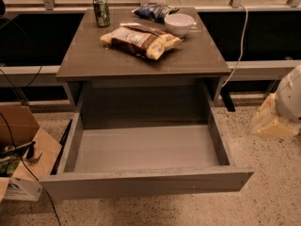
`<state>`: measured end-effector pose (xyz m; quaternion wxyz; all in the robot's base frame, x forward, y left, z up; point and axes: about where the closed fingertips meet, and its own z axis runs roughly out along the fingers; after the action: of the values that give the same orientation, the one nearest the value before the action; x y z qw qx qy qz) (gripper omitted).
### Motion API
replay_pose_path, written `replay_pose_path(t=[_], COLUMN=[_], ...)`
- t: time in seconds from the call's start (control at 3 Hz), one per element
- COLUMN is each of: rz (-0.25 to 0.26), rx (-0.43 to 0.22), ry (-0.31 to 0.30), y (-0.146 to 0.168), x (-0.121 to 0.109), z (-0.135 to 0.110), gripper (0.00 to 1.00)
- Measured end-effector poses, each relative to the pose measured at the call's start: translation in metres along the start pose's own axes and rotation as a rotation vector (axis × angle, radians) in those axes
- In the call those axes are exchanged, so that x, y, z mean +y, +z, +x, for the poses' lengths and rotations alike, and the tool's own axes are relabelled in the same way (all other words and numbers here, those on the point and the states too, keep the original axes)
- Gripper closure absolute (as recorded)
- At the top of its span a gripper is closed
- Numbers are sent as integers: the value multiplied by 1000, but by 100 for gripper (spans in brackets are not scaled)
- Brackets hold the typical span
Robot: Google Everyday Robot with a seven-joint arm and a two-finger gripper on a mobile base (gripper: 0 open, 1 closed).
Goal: Close top drawer
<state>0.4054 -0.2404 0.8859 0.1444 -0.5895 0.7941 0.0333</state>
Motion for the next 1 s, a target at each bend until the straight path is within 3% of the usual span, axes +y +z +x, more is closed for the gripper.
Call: replay_pose_path(t=[0.33,0.67,1.0], rz=[-62,-129,-136], rx=[-30,-27,-27], ry=[71,164,166], y=[53,98,101], x=[18,29,30], z=[39,69,70], gripper=[100,100,100])
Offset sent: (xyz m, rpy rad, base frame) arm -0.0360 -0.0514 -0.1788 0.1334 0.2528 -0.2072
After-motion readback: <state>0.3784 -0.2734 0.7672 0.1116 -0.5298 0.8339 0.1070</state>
